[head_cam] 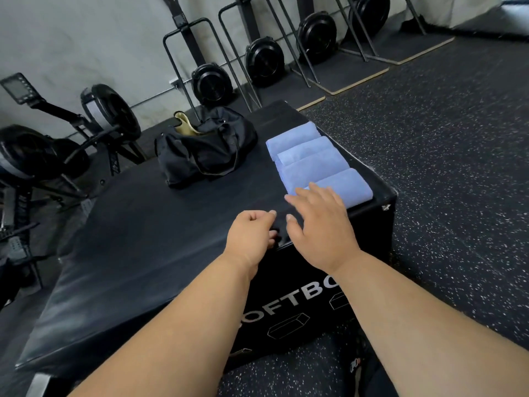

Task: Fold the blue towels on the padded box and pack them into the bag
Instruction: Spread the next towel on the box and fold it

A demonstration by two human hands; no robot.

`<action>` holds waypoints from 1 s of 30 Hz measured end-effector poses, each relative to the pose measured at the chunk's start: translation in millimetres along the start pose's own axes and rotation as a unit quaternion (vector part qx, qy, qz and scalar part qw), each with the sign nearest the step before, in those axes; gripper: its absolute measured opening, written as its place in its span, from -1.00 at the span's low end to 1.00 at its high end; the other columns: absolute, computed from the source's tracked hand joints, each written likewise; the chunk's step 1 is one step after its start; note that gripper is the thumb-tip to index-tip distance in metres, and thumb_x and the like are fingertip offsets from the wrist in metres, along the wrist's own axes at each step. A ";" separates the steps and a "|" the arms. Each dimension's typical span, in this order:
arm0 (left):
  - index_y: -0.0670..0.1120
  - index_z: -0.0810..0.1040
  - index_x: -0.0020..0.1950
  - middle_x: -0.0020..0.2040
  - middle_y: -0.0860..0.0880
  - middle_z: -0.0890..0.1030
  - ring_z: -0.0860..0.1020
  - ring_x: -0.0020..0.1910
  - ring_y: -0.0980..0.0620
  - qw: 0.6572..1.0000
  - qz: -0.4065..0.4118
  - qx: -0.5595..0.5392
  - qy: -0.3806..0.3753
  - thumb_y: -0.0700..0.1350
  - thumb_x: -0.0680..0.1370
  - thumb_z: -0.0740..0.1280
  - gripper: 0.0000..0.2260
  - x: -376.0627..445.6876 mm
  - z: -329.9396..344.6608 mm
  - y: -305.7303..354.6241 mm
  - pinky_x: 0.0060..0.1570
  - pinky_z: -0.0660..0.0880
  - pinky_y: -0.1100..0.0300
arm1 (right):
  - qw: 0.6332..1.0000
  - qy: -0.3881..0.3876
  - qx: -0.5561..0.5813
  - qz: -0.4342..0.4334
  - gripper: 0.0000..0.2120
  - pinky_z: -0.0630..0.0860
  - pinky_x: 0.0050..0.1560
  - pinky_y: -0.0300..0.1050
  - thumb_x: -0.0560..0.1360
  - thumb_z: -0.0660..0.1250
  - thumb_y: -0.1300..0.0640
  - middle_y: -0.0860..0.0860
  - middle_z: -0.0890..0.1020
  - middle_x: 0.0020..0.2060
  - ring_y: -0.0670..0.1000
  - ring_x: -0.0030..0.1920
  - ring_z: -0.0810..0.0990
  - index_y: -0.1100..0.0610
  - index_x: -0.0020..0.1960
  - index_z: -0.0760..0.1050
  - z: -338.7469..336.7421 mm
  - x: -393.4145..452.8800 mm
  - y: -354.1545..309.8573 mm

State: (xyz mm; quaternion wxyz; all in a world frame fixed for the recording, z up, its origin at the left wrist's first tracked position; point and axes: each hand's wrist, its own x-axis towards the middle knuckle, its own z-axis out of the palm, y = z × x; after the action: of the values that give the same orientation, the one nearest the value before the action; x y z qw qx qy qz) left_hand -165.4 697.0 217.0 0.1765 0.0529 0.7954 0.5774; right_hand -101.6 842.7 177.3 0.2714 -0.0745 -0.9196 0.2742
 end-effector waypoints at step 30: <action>-0.07 0.72 0.10 -0.04 -0.03 0.74 0.69 -0.01 0.07 0.884 -0.369 0.027 0.288 -0.29 0.54 0.24 -0.69 -389.3 -563.0 -492.3 0.13 0.55 0.27 | 0.821 -0.544 0.160 -0.068 -0.77 0.53 0.30 0.00 0.70 0.18 -0.13 -0.20 0.72 -0.02 -0.16 0.07 0.64 -0.27 0.23 0.60 252.2 -181.0 -426.6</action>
State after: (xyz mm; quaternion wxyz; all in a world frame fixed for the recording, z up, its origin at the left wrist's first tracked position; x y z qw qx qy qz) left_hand 63.9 -83.0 -6.4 0.1386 -0.4076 0.7889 0.4385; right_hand -80.5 316.3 149.5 -0.2467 0.1935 -0.8640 0.3940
